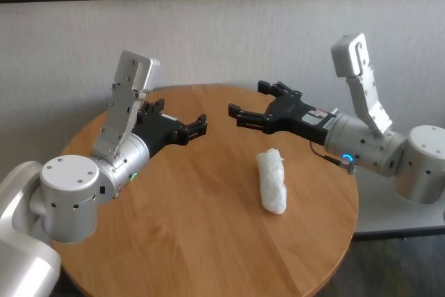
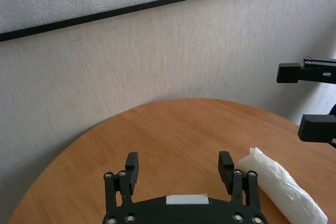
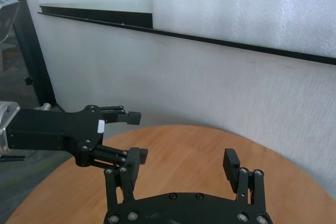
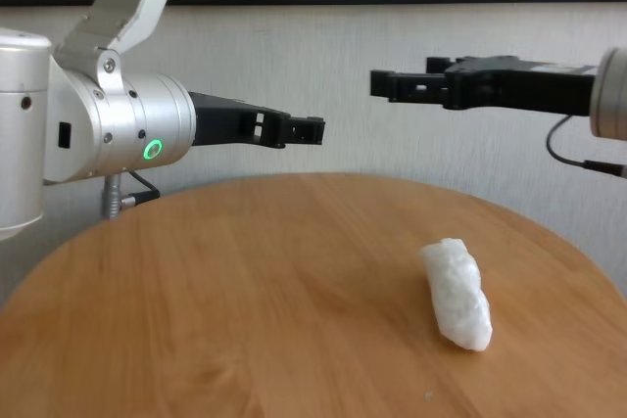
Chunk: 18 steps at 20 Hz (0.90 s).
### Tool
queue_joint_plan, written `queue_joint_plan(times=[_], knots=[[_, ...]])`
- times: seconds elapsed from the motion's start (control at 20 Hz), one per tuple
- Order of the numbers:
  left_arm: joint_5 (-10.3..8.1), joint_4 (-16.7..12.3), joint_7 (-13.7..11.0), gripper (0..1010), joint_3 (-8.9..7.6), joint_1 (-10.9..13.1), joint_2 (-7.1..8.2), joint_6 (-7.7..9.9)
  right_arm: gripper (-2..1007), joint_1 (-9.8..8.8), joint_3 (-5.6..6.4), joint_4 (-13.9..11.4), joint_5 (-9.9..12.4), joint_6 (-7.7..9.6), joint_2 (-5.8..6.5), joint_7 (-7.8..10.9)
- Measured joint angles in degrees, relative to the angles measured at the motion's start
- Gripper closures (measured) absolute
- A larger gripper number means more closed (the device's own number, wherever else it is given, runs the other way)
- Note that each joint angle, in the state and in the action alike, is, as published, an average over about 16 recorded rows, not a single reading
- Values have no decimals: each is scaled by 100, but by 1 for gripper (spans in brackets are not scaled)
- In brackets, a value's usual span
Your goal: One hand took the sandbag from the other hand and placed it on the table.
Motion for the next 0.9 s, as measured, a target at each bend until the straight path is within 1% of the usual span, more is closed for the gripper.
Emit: queue_joint_plan(times=[0.35, 0.65, 0.9], knots=[[0, 0, 0, 10, 0, 0, 0, 0, 4, 38, -39, -36, -110, 22, -105, 67], [0, 0, 0, 10, 0, 0, 0, 0, 4, 53, -64, -40, -146, 60, -124, 85], [0, 0, 0, 10, 0, 0, 0, 0, 4, 53, -64, -36, -143, 58, -123, 84]])
